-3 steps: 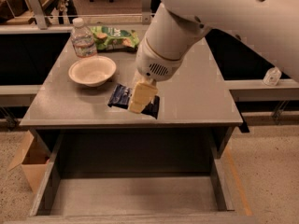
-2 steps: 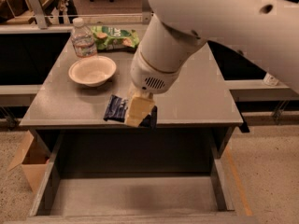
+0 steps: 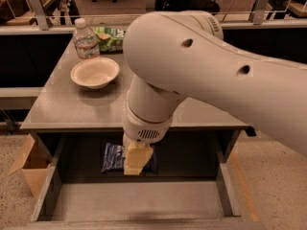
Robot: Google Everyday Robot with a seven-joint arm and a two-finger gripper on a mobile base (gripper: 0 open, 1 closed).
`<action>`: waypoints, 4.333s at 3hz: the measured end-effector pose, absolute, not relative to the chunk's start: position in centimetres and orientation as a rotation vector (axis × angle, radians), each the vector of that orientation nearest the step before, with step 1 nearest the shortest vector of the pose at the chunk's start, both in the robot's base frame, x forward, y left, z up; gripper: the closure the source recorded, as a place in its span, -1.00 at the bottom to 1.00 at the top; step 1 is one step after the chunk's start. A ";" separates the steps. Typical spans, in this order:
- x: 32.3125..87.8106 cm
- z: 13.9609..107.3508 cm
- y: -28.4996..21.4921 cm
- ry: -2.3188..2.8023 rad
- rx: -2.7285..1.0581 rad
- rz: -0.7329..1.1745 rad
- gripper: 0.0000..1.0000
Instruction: Place rxbar blueberry into top drawer
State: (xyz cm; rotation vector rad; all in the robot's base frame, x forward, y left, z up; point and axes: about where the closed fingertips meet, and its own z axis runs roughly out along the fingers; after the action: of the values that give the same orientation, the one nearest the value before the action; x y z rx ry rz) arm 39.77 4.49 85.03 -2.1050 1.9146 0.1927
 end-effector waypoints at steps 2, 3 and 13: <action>40.2 82.7 5.0 1.892 -2.131 0.219 1.00; 40.7 79.2 4.7 1.877 -2.128 0.263 1.00; 42.6 66.4 4.9 1.921 -2.079 0.410 -1.00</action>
Offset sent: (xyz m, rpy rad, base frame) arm 0.0140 0.0131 -0.0665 0.0184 0.0418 0.0701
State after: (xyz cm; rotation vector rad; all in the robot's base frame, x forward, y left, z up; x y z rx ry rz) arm 42.65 4.94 66.35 -2.0786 1.9209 0.4105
